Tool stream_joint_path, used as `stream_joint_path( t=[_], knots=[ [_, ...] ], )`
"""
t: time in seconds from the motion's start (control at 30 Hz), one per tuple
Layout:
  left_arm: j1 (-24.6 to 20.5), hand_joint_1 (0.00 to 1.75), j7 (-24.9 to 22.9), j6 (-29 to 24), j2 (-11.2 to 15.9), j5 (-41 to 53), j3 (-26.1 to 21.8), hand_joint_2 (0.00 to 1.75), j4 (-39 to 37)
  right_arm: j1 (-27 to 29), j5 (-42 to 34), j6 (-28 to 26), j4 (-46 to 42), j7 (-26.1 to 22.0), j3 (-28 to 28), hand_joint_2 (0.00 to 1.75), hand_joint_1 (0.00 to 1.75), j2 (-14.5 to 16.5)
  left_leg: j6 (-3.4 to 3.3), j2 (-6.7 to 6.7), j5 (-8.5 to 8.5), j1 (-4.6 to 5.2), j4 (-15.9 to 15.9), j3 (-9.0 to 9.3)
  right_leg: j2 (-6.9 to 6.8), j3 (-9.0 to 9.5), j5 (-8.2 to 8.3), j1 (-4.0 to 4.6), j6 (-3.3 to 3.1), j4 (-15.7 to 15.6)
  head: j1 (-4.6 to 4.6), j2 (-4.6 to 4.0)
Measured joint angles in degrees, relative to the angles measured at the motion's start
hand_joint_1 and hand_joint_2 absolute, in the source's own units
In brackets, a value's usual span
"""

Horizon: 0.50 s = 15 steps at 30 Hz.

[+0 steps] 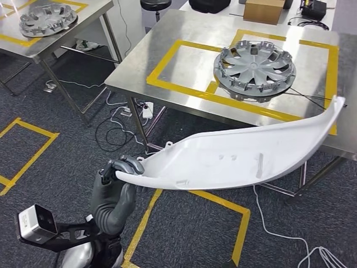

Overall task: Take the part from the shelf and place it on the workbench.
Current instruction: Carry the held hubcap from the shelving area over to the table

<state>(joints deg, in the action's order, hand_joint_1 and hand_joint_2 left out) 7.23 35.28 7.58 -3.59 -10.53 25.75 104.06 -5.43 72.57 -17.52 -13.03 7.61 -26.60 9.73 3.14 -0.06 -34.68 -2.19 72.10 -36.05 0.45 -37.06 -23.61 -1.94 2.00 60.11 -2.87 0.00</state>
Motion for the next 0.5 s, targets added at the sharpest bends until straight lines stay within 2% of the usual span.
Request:
stream_joint_path(
  t=[0.03,0.07,0.1,0.17,0.2,0.23,0.27,0.33,0.4,0.5],
  knots=[
    [0.05,1.75,-0.04,-0.14,0.01,0.08,-0.02,1.75,0.00,0.01,0.00,-0.01,0.01,0.01,0.00,0.00,0.00,0.00,-0.29,0.00,-0.85,0.30,1.18,-1.80,0.09,0.40,-0.35,0.13,-0.19,-0.01,-0.01,0.00],
    [0.08,1.75,-0.05,-0.21,0.01,0.13,-0.02,1.75,0.00,0.02,0.01,-0.02,0.01,0.01,0.00,0.00,0.00,0.00,-0.59,0.00,-0.22,0.57,0.75,-2.71,0.23,0.83,-0.68,0.21,-0.30,-0.02,-0.02,0.00],
    [0.11,1.75,-0.06,-0.26,0.00,0.13,-0.02,1.75,0.00,0.03,0.01,-0.03,0.01,0.02,0.00,0.00,0.00,0.01,-0.89,0.00,1.99,0.83,-1.36,-2.70,0.37,1.29,-0.99,0.25,-0.30,-0.03,-0.03,0.00],
    [0.12,1.75,-0.07,-0.36,-0.01,0.13,-0.02,1.75,0.00,0.04,0.03,-0.04,0.01,0.02,0.00,0.00,0.00,0.07,-1.65,0.02,8.02,1.35,-8.39,-1.01,0.64,2.04,-1.51,0.27,-0.03,-0.03,-0.09,0.00],
    [0.11,1.75,-0.08,-0.40,-0.02,0.13,-0.02,1.75,0.00,0.04,0.04,-0.04,0.01,0.02,0.00,0.00,0.00,0.11,-1.86,0.02,9.67,1.57,-11.47,-0.19,0.74,2.18,-1.71,0.32,0.24,-0.01,-0.16,0.00],
    [0.12,1.75,-0.10,-0.43,-0.04,0.13,-0.03,1.75,0.00,0.07,0.04,-0.04,0.01,0.02,0.00,0.00,0.00,0.13,-1.97,0.01,10.47,1.74,-13.46,0.30,0.80,2.20,-1.89,0.36,0.60,-0.06,-0.22,0.00],
    [0.15,1.75,-0.13,-0.45,-0.07,0.12,-0.04,1.75,0.00,0.09,0.04,-0.05,0.01,0.02,0.00,0.00,0.00,0.14,-1.77,-0.03,10.55,1.80,-14.33,0.47,0.80,2.13,-2.11,0.46,0.88,-0.04,-0.31,0.00],
    [0.20,1.75,-0.15,-0.35,-0.13,0.00,-0.09,1.75,0.00,0.13,0.07,-0.04,0.01,0.02,0.01,0.00,0.00,0.13,-1.13,-0.15,10.86,1.74,-14.64,0.62,0.65,2.20,-2.40,0.54,0.09,-0.26,-0.25,0.00],
    [0.21,1.75,-0.12,0.03,-0.15,-0.33,-0.11,1.75,0.00,0.09,0.14,-0.02,0.01,0.02,0.02,0.00,0.00,0.13,-1.08,-0.23,10.91,1.74,-14.71,0.75,0.52,2.70,-2.29,0.58,-0.71,-0.73,-0.17,0.01],
    [0.21,1.75,0.00,0.38,-0.15,-0.69,-0.11,1.75,0.00,0.05,0.20,-0.01,0.01,0.02,0.02,0.00,0.00,0.13,-1.66,-0.28,10.80,1.78,-14.71,0.80,0.52,3.40,-1.92,0.58,0.35,-1.76,-0.16,0.00]
  ],
)
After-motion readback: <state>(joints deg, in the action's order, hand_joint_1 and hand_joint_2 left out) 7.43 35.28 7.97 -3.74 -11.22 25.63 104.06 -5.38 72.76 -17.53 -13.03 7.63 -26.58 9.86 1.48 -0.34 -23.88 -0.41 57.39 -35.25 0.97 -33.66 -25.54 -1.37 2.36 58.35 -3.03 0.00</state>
